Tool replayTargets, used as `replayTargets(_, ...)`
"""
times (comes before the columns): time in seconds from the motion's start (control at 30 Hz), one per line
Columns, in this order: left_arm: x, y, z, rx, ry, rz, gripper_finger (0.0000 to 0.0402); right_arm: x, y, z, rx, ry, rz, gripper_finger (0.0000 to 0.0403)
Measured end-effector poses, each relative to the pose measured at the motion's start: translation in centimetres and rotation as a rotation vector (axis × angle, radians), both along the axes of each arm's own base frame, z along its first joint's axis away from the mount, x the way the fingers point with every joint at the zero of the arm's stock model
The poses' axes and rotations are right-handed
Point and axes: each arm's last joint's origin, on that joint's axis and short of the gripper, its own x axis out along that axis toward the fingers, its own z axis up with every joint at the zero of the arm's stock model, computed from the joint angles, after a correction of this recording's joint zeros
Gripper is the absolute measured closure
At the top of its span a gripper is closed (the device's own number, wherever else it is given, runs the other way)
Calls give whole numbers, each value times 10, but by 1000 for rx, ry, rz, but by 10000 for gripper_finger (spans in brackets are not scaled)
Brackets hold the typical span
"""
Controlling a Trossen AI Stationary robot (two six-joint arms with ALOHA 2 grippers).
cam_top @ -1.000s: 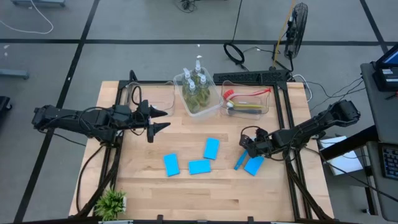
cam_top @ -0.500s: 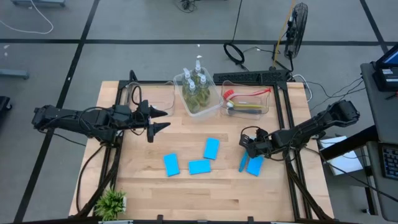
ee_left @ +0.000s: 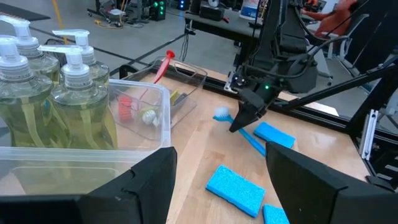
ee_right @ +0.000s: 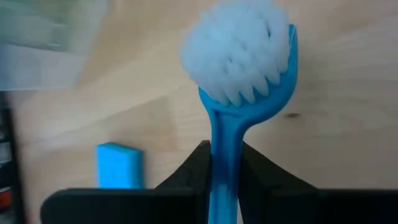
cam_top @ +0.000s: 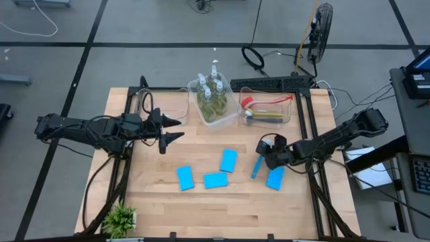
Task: Pick & Place Kitchen Sink Supplies
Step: Put the blue toilet brush into the right transparent bin
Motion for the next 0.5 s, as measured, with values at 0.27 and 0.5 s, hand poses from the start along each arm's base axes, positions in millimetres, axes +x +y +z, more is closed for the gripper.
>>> replayTargets(0.27,0,0,0,1,0,0,151,13,0,11,-95,-154,12,367)
replayTargets(0.5,0,0,0,1,0,0,151,29,-6,26,-182,-292,74,368)
